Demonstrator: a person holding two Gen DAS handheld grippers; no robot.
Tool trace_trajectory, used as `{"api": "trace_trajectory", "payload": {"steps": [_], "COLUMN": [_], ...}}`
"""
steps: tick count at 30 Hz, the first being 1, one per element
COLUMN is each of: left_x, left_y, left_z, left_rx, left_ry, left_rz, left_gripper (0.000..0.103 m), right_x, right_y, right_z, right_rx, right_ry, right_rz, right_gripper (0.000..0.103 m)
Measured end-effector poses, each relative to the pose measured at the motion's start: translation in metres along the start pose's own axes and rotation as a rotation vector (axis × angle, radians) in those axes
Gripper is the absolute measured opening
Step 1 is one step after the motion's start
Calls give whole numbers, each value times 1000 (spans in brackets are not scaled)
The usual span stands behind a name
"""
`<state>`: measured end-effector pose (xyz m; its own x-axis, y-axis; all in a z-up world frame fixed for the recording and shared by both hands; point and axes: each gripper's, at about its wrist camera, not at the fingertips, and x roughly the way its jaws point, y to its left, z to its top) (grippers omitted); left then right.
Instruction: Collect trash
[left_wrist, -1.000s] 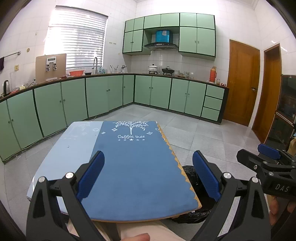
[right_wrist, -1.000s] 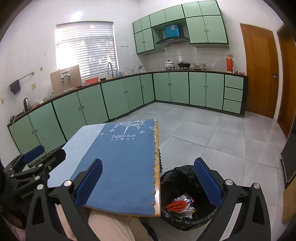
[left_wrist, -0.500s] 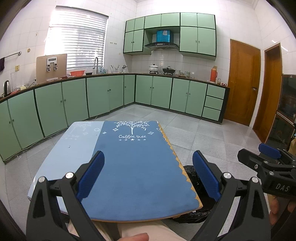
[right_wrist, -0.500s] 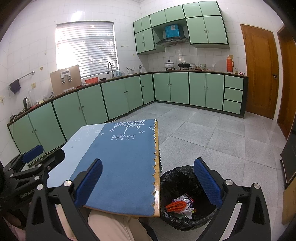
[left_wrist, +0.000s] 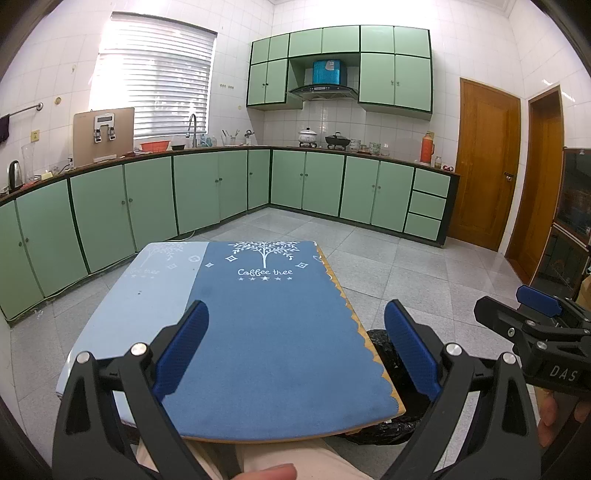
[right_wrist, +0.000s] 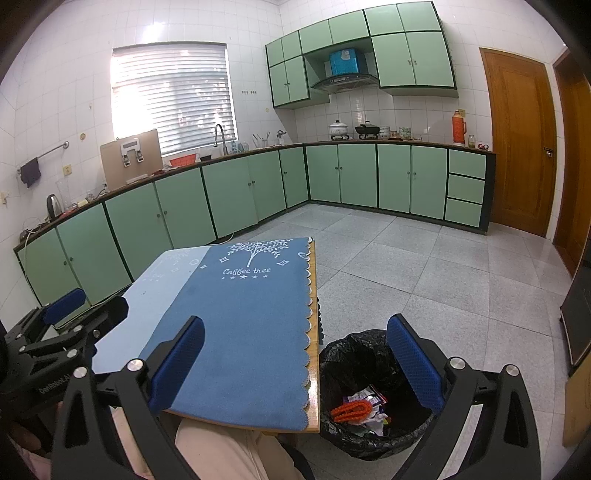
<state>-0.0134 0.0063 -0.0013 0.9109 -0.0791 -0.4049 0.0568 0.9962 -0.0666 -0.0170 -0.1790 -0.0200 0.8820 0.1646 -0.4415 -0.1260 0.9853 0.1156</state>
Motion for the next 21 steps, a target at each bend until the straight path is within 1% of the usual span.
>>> {"api": "trace_trajectory", "payload": {"steps": [21], "left_x": [2], "left_y": [4], "left_z": [0], "left_rx": [-2], "left_ry": [1], "left_rz": [3], "left_gripper": [93], "right_x": [1], "right_y": [0], "right_z": [0], "right_rx": [-1], "right_ry": [2], "right_rz": [-1], "right_gripper": [97]}}
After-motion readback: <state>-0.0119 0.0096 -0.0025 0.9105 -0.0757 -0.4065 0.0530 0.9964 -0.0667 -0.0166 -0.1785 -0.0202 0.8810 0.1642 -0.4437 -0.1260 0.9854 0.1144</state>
